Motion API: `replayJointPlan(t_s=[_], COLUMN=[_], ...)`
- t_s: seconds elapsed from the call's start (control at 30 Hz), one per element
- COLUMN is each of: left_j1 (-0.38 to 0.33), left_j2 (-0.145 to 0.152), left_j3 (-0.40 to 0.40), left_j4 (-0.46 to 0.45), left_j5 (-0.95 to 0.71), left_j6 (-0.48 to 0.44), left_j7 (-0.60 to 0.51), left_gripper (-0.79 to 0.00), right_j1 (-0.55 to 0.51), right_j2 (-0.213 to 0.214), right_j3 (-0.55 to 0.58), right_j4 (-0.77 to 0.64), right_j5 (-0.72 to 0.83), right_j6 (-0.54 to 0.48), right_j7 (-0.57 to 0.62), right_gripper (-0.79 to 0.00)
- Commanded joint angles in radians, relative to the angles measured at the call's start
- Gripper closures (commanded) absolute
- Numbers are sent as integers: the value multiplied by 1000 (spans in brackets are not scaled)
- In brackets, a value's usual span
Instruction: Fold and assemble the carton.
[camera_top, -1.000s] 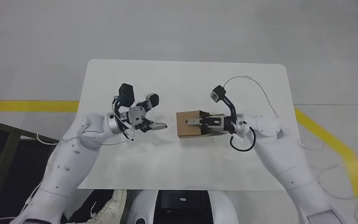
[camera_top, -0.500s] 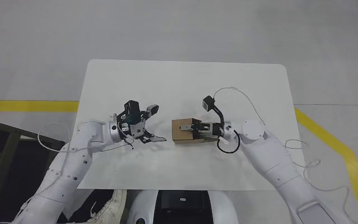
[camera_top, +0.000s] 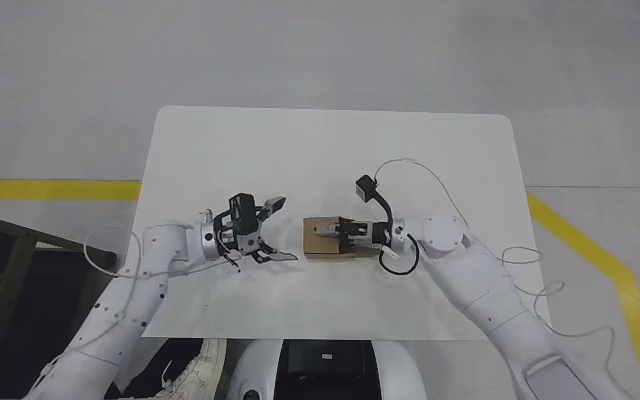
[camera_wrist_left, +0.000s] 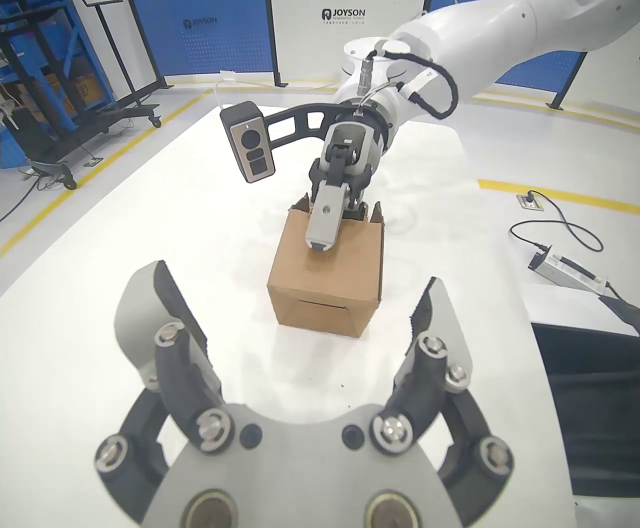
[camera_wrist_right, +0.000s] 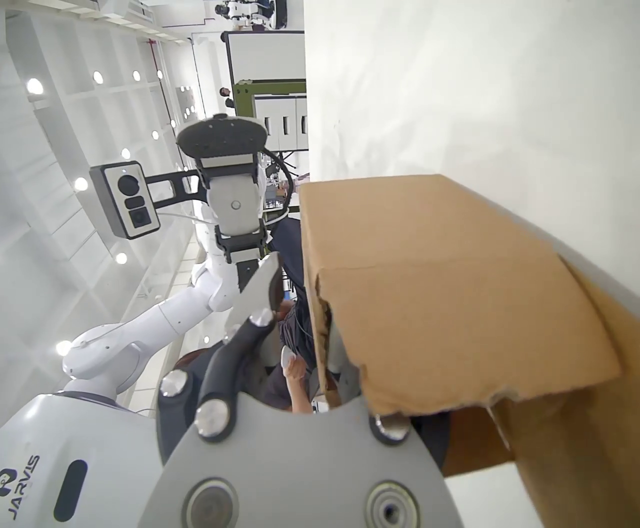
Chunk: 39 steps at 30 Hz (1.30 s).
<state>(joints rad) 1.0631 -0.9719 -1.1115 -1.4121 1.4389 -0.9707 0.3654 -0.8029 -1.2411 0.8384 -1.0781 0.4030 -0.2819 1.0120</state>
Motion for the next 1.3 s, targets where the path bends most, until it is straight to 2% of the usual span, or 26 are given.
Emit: replayJointPlan(t_s=[0.0, 0.3, 0.4, 0.47, 0.6, 0.97, 1.27], left_j1=[-1, -4, -19, -30, -70, -173, -206], left_j2=[-1, -3, -9, -17, -39, -93, -110], left_j3=[4, 36, 64, 87, 140, 255, 283], left_j4=[14, 33, 62, 94, 154, 235, 264], left_j5=[4, 85, 141, 156, 136, 88, 78], left_j6=[6, 7, 48, 86, 104, 80, 59], left_j7=[12, 92, 126, 144, 135, 124, 134], left_gripper=[-785, -785, -785, -785, -785, -785, -785], right_j1=[0, -37, -61, -82, -117, -197, -224], right_j2=[-1, 28, 46, 55, 72, 123, 138], right_j3=[1, 85, 129, 152, 196, 340, 331], right_j4=[-5, -111, -177, -215, -280, -465, -490], right_j5=[-1, -22, -49, -61, -75, -130, -158], right_j6=[6, 43, 65, 82, 109, 216, 263], right_j7=[0, 34, 46, 52, 68, 190, 277], right_gripper=[-785, -785, -785, -785, -785, -785, -785])
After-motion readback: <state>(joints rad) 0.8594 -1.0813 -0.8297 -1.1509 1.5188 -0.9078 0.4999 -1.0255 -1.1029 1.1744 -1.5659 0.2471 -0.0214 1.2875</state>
